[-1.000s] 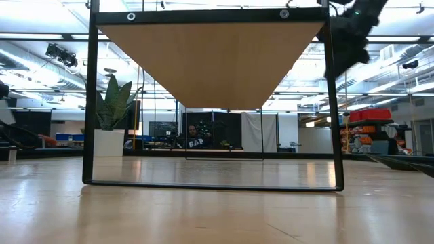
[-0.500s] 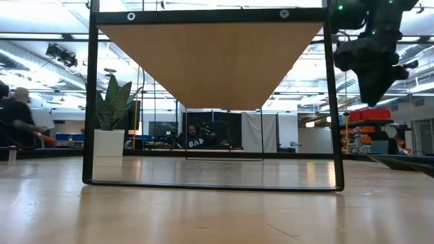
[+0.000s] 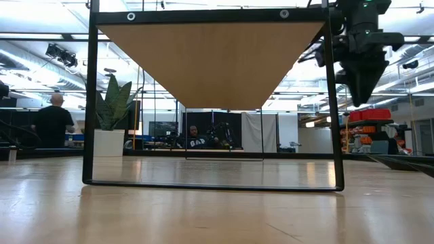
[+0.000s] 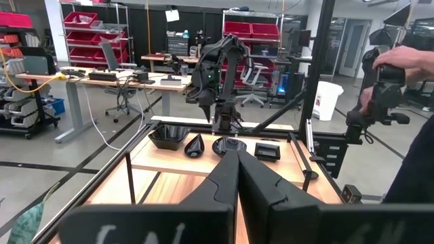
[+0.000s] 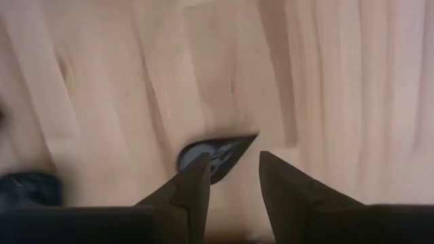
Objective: Pick & Place Mini shaped plates
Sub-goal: Stack the drop shaped plate on top of the drop shaped plate
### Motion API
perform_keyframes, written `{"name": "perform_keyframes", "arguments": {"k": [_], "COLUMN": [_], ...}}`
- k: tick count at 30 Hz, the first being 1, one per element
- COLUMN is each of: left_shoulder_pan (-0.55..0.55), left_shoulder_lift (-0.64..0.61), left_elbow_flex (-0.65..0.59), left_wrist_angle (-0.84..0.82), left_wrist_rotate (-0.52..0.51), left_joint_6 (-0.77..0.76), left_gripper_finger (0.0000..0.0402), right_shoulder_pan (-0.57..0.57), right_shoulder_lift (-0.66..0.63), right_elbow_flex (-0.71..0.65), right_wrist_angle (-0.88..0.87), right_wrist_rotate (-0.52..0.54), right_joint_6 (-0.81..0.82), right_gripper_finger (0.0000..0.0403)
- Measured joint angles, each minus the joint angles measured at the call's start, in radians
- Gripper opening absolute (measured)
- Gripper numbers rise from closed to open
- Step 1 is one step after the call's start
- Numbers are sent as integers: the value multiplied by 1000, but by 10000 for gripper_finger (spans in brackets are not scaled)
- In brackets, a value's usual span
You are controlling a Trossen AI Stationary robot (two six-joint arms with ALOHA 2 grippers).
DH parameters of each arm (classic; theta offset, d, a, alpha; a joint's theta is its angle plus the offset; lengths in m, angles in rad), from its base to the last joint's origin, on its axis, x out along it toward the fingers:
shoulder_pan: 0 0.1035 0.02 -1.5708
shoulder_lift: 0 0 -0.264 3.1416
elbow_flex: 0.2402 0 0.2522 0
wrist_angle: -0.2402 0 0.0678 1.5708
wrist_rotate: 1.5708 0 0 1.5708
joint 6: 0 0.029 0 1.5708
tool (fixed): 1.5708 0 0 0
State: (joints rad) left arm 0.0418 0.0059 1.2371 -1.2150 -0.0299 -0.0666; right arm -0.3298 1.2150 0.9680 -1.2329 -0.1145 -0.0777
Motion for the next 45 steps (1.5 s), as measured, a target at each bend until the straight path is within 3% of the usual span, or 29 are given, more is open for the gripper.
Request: {"name": "perform_keyframes", "arguments": {"k": [6, 19, 28, 45], "left_shoulder_pan": [0, 0, 0, 0], "left_shoulder_lift": [0, 0, 0, 0], "left_elbow_flex": [0, 0, 0, 0], "left_wrist_angle": [0, 0, 0, 0], "left_wrist_rotate": [0, 0, 0, 0], "left_joint_6": [0, 0, 0, 0], "left_gripper_finger": [14, 14, 14, 14], "right_shoulder_pan": [25, 85, 128, 178], "right_shoulder_lift": [13, 13, 22, 85], "right_elbow_flex": [4, 4, -54, -239], "right_wrist_angle": [71, 95, 98, 271], "right_wrist_rotate": [3, 31, 106, 107], "right_joint_6": [-513, -1431, -1603, -1664], "right_gripper_finger": [130, 130, 130, 130]}}
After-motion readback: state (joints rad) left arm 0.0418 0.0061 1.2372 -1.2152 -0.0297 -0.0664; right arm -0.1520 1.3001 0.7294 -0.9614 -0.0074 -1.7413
